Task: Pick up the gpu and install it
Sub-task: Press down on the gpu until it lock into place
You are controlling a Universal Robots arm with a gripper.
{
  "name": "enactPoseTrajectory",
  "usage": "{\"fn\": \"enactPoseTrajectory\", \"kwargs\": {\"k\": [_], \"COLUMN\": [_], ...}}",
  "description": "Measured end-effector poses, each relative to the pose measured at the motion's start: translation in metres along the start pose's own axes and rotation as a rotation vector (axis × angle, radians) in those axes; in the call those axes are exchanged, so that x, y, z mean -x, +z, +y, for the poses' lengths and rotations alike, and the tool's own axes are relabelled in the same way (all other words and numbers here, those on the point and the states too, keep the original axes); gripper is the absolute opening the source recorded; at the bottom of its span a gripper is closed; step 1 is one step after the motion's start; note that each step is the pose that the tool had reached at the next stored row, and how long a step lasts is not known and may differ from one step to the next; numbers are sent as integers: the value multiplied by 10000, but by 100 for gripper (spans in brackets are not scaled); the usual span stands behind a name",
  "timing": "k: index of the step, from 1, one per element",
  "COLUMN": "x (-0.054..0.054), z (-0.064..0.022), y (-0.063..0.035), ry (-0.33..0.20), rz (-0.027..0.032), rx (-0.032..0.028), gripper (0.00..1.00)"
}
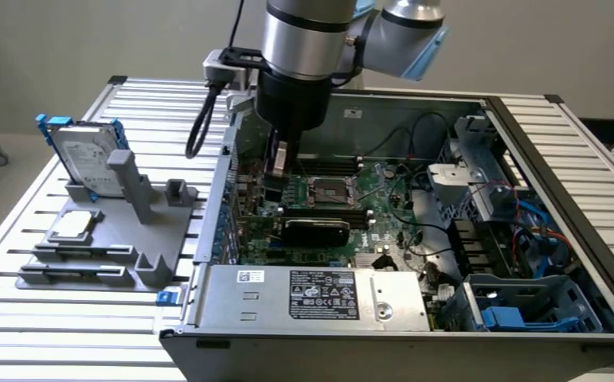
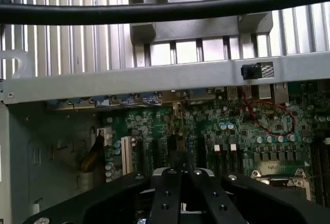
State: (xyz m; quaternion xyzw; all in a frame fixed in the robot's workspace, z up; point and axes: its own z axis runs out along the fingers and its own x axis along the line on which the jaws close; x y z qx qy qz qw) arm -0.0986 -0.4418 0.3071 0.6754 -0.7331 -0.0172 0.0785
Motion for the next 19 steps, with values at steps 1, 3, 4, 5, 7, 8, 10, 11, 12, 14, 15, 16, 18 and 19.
{"fn": "enactPoseTrajectory", "kwargs": {"k": [1, 3, 4, 5, 7, 8, 10, 11, 12, 14, 15, 16, 18, 19], "x": [1, 2, 2, 3, 3, 4, 4, 4, 4, 4, 4, 4, 4, 4], "z": [-7, -21, -28, -33, -42, -46, -50, -51, -51, -51, -50, -51, -51, -51], "y": [-1, -3, -4, -5, -6, -6, -7, -7, -7, -7, -7, -7, -7, -7], "ry": [7, 23, 31, 39, 45, 47, 36, 35, 33, 32, 34, 33, 33, 33], "rz": [-26, -84, -107, -131, -180, -204, -254, -309, -323, -324, -324, -324, -324, -324], "rx": [-169, -527, -699, -870, -1225, -1413, -1722, -1776, -1778, -1779, -1779, -1779, -1779, -1779], "gripper": [11, 11, 11, 11, 11, 11, 11, 11, 11, 11, 11, 11, 11, 11]}}
